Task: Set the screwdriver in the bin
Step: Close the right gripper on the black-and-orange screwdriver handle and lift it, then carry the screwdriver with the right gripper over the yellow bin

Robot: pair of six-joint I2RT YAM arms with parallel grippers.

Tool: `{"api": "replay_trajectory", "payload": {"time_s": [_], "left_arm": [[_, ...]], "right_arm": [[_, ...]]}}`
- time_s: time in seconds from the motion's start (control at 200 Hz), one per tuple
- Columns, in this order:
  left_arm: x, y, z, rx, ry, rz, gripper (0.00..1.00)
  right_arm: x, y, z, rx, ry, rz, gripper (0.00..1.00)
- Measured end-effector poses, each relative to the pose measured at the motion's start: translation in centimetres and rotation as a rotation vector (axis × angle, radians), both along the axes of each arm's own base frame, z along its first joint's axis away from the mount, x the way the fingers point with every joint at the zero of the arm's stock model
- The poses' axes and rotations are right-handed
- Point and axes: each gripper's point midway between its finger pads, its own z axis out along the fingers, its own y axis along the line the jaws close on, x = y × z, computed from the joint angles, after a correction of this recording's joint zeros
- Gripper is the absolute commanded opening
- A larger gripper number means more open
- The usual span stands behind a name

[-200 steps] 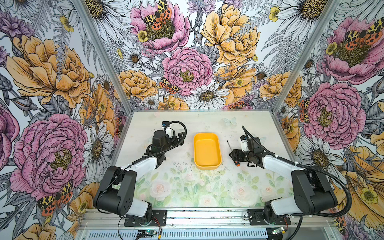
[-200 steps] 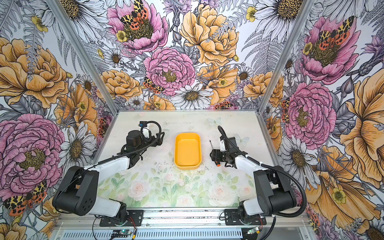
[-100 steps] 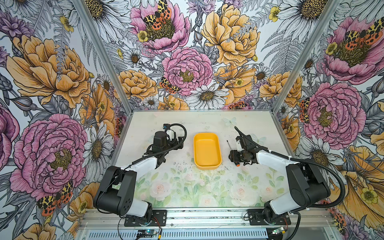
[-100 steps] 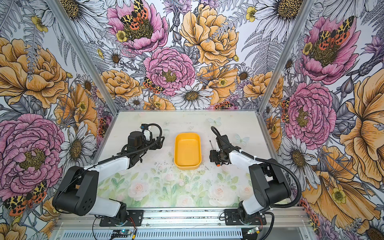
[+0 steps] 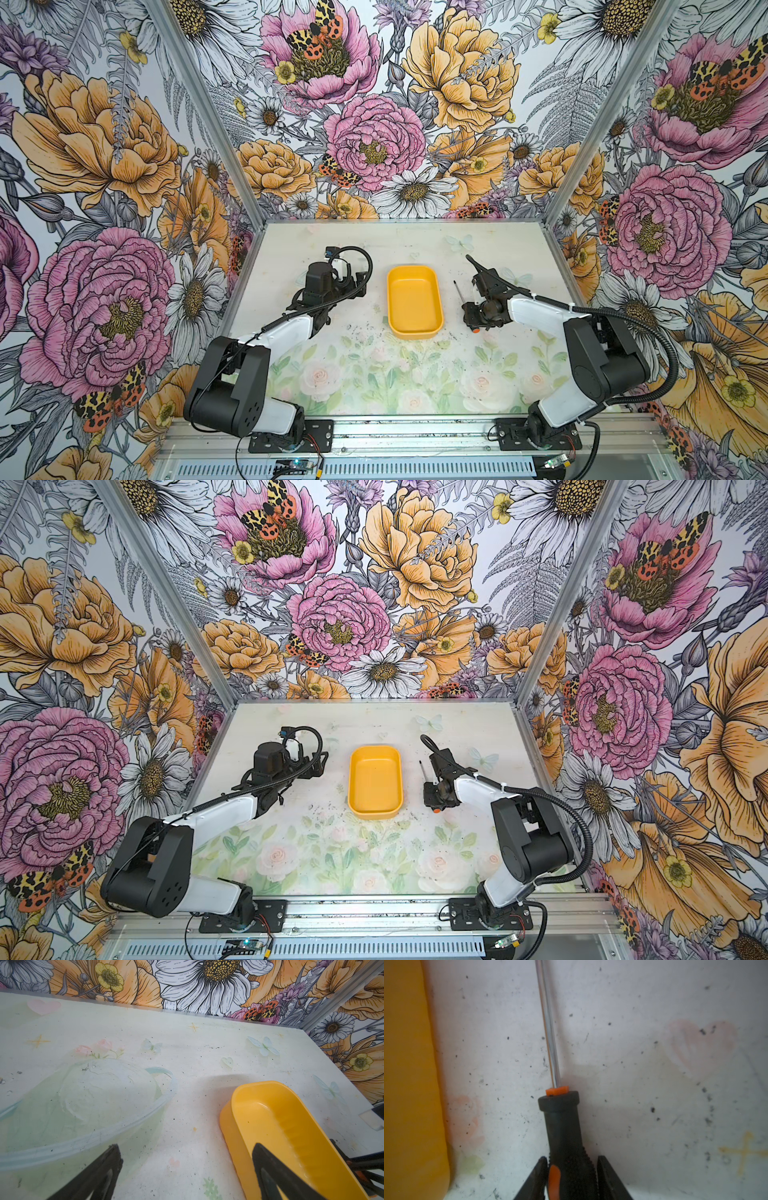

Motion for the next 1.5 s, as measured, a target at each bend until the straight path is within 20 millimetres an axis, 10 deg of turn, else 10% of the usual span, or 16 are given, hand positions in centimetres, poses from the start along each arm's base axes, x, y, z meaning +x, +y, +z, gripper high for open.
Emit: {"api": "replay_trajectory", "payload": {"time_s": [0.135, 0.56, 0.816, 1.036, 1.501], "left_arm": [[0.0, 0.0, -0.1, 0.001, 0.003, 0.0, 0.99], [-0.1, 0.2, 0.6, -0.002, -0.012, 0.003, 0.99], [-0.1, 0.3, 1.3, -0.006, -0.03, 0.005, 0.99], [-0.1, 0.4, 1.3, -0.006, -0.03, 0.008, 0.99], [-0.7, 0.6, 1.4, -0.006, -0.031, 0.009, 0.99]], "right_arm": [[0.1, 0.0, 0.1, 0.004, 0.004, -0.018, 0.0], [1.1, 0.1, 1.6, 0.153, 0.032, -0.118, 0.0], [6.1, -0.6, 15.0, 0.3, -0.315, -0.293, 0.0], [7.8, 3.1, 25.5, 0.348, -0.624, -0.354, 0.0], [6.1, 14.8, 17.7, 0.15, -0.55, -0.217, 0.0]]}}
